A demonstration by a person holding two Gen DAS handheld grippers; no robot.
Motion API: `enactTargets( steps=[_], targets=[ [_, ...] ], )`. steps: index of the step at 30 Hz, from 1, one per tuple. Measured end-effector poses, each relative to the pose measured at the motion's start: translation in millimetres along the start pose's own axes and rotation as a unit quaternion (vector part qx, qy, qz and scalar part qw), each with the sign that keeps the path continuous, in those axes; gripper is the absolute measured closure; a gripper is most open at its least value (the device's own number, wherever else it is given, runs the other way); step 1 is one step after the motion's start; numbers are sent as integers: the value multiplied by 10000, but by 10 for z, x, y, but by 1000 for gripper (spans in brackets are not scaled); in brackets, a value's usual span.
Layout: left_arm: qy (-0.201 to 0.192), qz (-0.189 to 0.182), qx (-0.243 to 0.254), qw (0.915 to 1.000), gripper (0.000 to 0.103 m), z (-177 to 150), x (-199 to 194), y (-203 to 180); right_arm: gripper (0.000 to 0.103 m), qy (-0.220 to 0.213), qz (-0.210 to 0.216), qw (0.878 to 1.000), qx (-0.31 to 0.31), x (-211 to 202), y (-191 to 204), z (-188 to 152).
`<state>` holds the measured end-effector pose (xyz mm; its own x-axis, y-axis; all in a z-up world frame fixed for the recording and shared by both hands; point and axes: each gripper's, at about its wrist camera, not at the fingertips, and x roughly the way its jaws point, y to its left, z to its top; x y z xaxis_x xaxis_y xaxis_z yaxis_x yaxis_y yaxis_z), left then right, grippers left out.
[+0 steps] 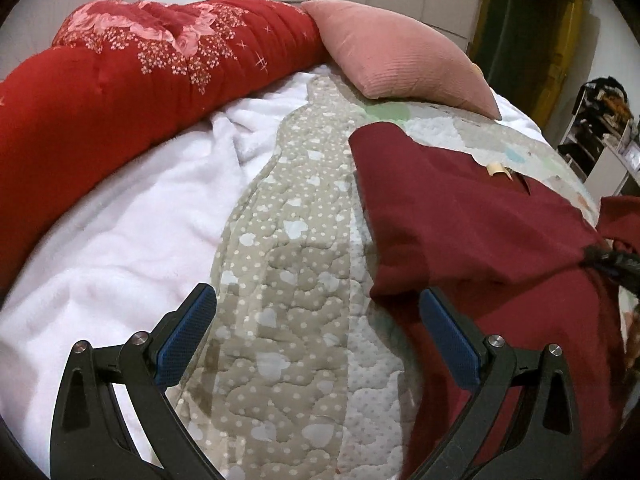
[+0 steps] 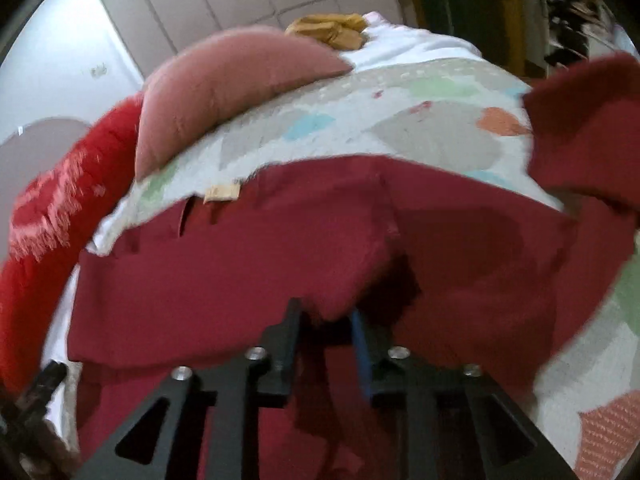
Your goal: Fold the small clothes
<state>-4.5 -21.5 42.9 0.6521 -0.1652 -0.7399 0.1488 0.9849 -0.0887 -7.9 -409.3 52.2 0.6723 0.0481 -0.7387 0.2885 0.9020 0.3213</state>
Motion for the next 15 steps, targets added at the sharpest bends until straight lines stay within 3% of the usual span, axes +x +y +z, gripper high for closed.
enactTargets(
  steps=[2,7,12,15],
  targets=[
    [-46,-32,1,10000,1,6,-24,-14,60,-285,-207,9993,140,-201,-117,-50],
    [-119,-139,-51,9998,1,86,-94,-137,60,-505,-242,9984,-69,-450,-185,-52],
    [-179,121,74,9997,1,250,-113,-373,60,-618,43,9960,-644,-384,155,74],
    [-222,320,282,9988,1,401,-19,-556,60,-538,-31,9937,-987,-216,342,81]
  ],
)
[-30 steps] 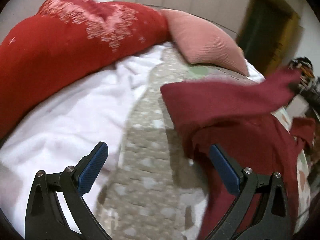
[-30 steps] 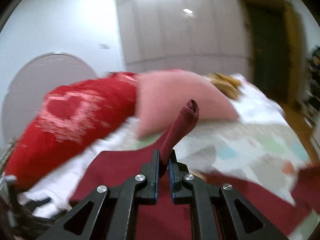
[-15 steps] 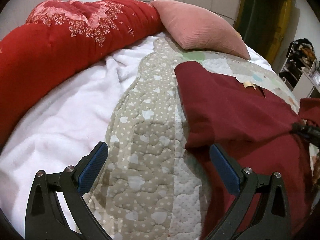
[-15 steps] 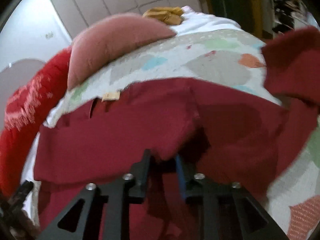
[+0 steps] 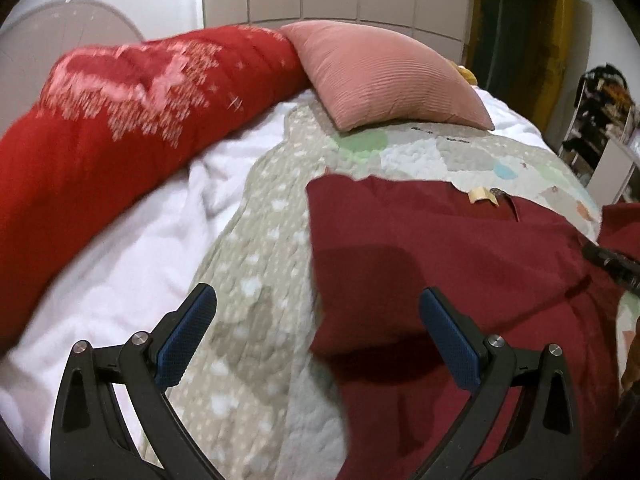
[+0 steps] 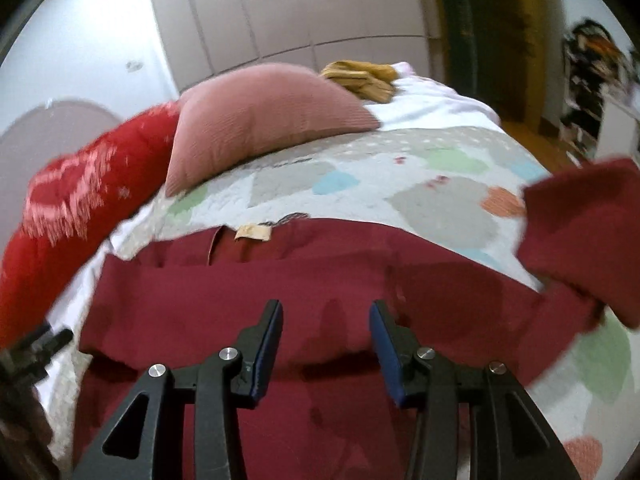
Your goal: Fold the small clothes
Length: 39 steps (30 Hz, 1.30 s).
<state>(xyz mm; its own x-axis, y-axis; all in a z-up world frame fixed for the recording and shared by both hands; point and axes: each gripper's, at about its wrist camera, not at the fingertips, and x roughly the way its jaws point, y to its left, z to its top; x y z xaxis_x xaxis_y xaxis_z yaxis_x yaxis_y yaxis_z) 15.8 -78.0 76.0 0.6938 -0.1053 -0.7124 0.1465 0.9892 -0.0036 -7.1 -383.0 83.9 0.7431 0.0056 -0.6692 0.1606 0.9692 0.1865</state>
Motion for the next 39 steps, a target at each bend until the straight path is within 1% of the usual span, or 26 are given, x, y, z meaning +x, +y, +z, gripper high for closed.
enactTargets(
  steps=[1,3,5,7,8,9,11,12,13,15,18,21,24,26,32,34,36,39],
  targets=[
    [20,0,1,10000,1,30,42,-25,60,74,-37,9999,-82,88,49,6],
    [161,-32,-39,9999,1,77,203,-69,60,233,17,9997,-63,271,80,11],
    [406,182,-74,9990,1,84,386,-75,60,332,-63,9994,-5,426,50,8],
    [663,501,-112,9965,1,66,613,-43,60,416,-307,9987,39,560,-5,0],
    [724,530,-126,9959,1,55,677,-21,60,443,-370,9983,97,647,-53,-2],
    [851,498,-199,9949,1,30,773,33,60,421,-341,9985,121,686,-79,1],
    [963,275,-489,9938,1,5,846,130,60,412,-375,9984,80,724,-80,46],
    [963,215,-605,9933,1,2,846,164,60,418,-408,9983,36,731,-69,67],
    [953,213,-615,9933,1,5,839,176,60,428,-429,9982,-6,729,-59,81],
    [911,286,-521,9941,1,-1,820,159,60,475,-435,9979,-14,689,-52,79],
    [878,350,-406,9947,1,-13,777,120,60,470,-295,9984,46,528,-48,18],
    [870,372,-390,9948,1,-25,718,72,60,424,-253,9987,-96,367,13,-82],
    [861,400,-347,9949,1,-35,671,58,59,553,-337,9973,-343,376,89,-182],
    [835,428,-283,9952,1,-45,603,44,58,546,-409,9969,-398,425,103,-232],
    [679,430,-141,9967,1,-39,347,19,58,609,-420,9969,-252,382,99,-250],
    [652,387,-150,9970,1,-45,280,20,58,651,-366,9970,-179,314,92,-267],
    [638,354,-168,9972,1,-64,221,15,58,688,-222,9974,-71,233,72,-303],
    [645,311,-189,9973,1,-85,168,-7,58,674,-272,9974,4,109,20,-355]
  ],
)
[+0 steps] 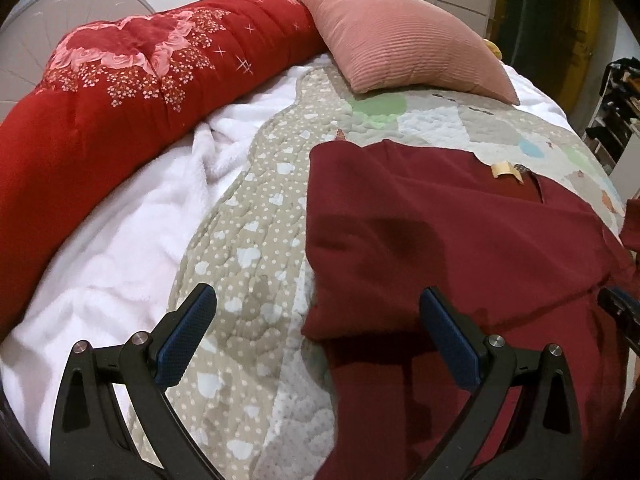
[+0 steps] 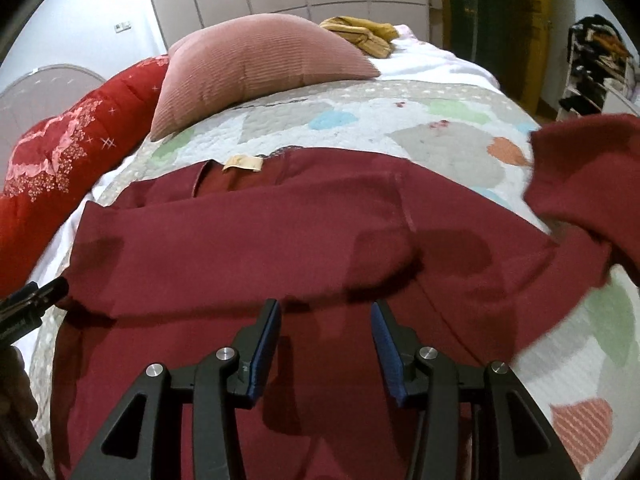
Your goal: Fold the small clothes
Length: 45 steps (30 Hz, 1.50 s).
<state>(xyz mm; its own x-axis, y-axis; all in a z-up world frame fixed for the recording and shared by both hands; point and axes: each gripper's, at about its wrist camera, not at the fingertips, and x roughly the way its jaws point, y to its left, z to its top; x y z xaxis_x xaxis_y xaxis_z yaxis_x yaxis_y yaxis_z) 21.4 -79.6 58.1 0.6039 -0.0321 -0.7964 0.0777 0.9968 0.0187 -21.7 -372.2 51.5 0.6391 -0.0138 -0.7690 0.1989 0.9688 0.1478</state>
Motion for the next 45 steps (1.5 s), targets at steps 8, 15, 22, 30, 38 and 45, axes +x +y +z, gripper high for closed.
enactTargets(
  steps=[8,15,22,30,38,45],
  targets=[
    [22,-248,-54,9997,1,-3,7,-148,50,-130,-137,9996,198,-270,-343,-117],
    [88,-381,212,9990,1,-59,115,-387,47,-135,-43,9989,447,-266,-514,-179],
    [412,-603,-131,9972,1,-114,413,-227,48,-451,-205,9965,669,-374,-771,-153],
    [151,-640,-266,9975,1,-210,437,-241,47,-1106,-891,9805,1362,-790,-1519,-113],
    [37,-730,-337,9968,1,-236,453,-208,48,-1289,-911,9875,40,-733,-1277,168],
    [21,-745,-362,9966,0,-246,464,-196,42,-155,-1918,9755,-1065,20,-1274,524]
  ],
)
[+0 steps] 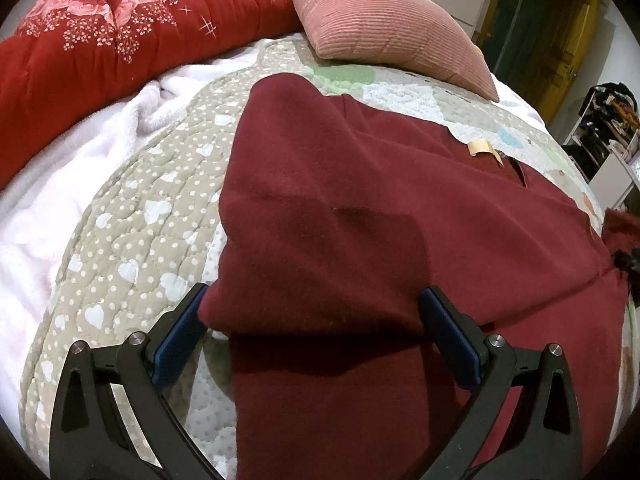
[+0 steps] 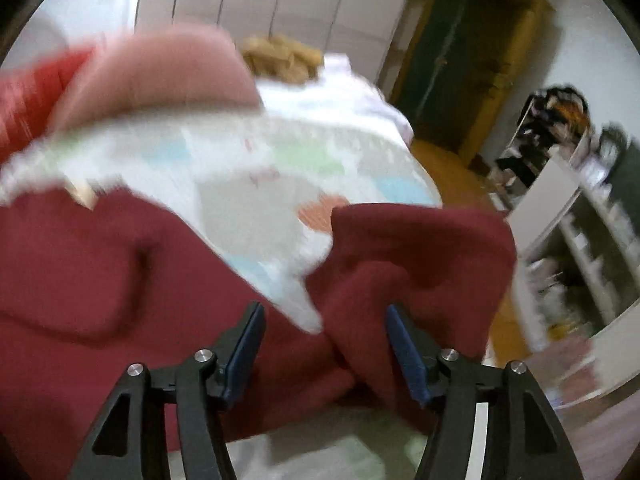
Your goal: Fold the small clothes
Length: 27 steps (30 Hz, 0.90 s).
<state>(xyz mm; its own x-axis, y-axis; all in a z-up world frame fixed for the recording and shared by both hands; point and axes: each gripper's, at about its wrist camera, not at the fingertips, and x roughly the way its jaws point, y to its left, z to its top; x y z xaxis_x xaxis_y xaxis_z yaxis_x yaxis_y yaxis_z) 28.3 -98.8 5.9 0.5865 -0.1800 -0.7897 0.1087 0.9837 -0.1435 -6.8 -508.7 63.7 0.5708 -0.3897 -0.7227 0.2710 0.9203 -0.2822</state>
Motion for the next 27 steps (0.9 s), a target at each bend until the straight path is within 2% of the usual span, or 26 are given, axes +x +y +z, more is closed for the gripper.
enactTargets(
  steps=[1,2,4,5,6,8,9,11,13,16,17,19,20,21,23,24,26,27],
  targets=[
    [-1,0,-1,10000,0,1,2,0,42,122,-232,9996,-133,100,-17,-25],
    [-2,1,1,10000,0,2,5,-1,42,166,-245,9995,-84,190,-83,-58],
    [0,-5,-3,10000,0,3,6,-1,55,140,93,9994,303,211,-263,-117],
    [1,-9,-7,10000,0,5,8,1,65,70,242,9979,603,162,-392,-148],
    [0,-6,-2,10000,0,6,7,-3,80,-33,427,9954,863,88,-503,-171],
    [0,-6,-2,10000,0,7,6,-3,92,-364,775,9852,1484,-177,-784,-251],
    [0,-6,-1,10000,0,7,6,-4,97,-585,678,9812,1711,-359,-944,-321],
    [0,-4,-1,10000,0,7,7,-3,97,-822,500,9771,1896,-602,-1120,-411],
    [0,-4,-1,10000,0,7,6,-4,97,-863,303,9736,2093,-786,-1332,-545],
    [0,-4,1,10000,0,7,6,-3,97,-650,-59,9681,2419,-913,-1604,-780],
    [0,-6,-1,10000,0,7,6,-3,95,-526,-146,9686,2426,-925,-1630,-828],
    [0,-6,-1,10000,0,7,6,-4,78,-313,-299,9659,2551,-935,-1706,-921],
    [0,-4,1,10000,0,9,8,-3,58,-349,-291,9607,2737,-976,-1751,-973],
    [-1,-4,0,10000,0,8,6,-3,47,-504,-206,9546,2928,-1040,-1791,-1017],
    [-1,-2,1,10000,0,10,9,-2,41,-874,169,9422,3230,-1156,-1824,-1062],
    [-2,-3,0,10000,0,9,7,-2,39,-933,518,9393,3261,-1139,-1794,-1021],
    [-1,-6,0,10000,0,9,7,-2,38,-710,1170,9349,3275,-945,-1706,-907],
    [-2,-8,0,10000,0,9,7,-2,38,-566,1357,9316,3325,-850,-1667,-863]
  ],
)
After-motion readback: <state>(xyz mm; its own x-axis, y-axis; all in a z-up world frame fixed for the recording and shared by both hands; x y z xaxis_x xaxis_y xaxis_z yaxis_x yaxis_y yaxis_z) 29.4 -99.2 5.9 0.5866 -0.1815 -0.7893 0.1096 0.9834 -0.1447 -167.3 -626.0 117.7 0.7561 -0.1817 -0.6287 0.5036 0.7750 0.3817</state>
